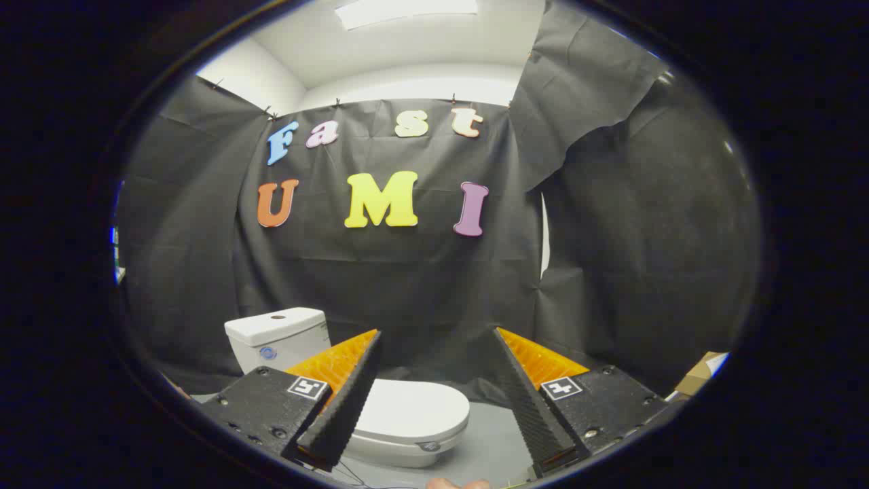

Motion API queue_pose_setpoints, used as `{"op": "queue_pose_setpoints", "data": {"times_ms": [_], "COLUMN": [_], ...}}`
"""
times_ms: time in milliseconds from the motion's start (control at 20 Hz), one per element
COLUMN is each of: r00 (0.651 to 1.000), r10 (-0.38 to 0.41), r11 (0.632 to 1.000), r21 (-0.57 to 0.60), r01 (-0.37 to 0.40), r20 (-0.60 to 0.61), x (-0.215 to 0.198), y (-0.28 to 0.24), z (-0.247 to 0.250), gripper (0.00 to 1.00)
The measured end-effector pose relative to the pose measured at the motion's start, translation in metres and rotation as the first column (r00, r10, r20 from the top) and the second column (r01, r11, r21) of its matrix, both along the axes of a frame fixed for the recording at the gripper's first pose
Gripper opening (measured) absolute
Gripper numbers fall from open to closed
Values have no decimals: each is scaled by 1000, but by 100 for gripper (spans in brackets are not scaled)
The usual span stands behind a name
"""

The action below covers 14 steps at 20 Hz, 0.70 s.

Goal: Open the toilet lid.

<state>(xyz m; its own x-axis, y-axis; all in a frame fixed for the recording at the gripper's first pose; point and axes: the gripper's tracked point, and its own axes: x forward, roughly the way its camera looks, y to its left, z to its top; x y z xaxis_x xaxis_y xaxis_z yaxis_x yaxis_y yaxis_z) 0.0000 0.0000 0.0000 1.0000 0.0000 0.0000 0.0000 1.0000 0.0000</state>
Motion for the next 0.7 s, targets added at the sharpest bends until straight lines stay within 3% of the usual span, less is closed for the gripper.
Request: {"op": "queue_pose_setpoints", "data": {"times_ms": [700], "r00": [999], "r10": [-40], "r11": [999], "r21": [9], "r01": [40], "r20": [12], "x": [2], "y": [-9], "z": [-2], "gripper": [99]}}
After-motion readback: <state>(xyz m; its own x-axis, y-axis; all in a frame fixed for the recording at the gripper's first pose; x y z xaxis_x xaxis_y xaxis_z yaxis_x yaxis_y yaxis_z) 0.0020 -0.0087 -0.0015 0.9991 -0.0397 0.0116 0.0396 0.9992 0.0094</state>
